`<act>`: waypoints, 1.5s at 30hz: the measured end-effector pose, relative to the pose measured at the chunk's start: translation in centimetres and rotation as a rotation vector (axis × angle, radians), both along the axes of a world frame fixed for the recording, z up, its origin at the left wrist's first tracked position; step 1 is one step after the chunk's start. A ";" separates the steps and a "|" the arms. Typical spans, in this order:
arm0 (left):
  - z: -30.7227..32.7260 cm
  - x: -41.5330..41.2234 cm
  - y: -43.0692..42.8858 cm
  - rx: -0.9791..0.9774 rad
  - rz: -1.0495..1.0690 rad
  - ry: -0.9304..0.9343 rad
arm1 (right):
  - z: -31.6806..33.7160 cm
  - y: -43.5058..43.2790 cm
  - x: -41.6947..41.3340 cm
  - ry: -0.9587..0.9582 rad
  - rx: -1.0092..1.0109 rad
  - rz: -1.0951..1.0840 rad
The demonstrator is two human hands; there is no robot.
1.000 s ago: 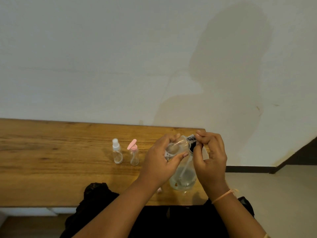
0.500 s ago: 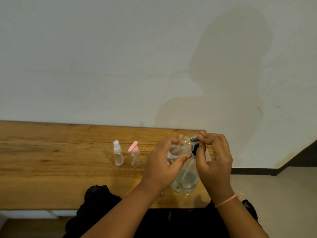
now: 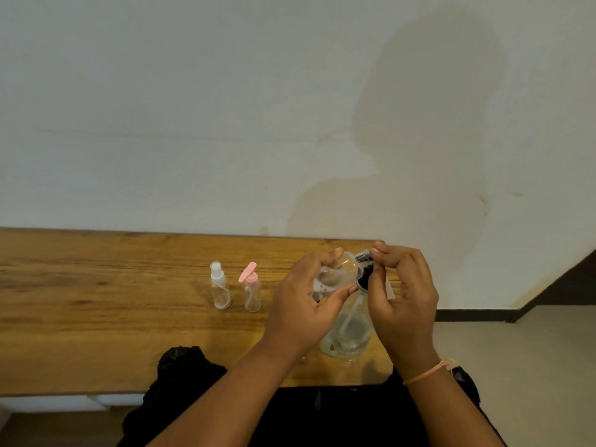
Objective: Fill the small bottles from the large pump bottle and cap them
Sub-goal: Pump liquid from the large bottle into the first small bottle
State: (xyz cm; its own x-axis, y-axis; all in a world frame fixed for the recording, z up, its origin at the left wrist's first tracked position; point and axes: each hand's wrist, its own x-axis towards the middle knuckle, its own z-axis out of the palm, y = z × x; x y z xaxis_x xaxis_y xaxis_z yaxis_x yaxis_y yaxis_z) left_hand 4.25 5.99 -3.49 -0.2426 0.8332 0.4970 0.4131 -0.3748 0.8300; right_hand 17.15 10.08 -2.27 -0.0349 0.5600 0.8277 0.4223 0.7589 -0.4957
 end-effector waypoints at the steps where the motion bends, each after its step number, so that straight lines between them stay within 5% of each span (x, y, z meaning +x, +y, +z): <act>1: 0.0 0.0 0.0 -0.003 0.000 -0.002 | 0.0 0.1 0.0 -0.001 0.003 -0.002; 45: 0.3 -0.5 0.1 -0.088 -0.017 0.079 | -0.8 0.3 -0.6 -0.048 -0.050 -0.044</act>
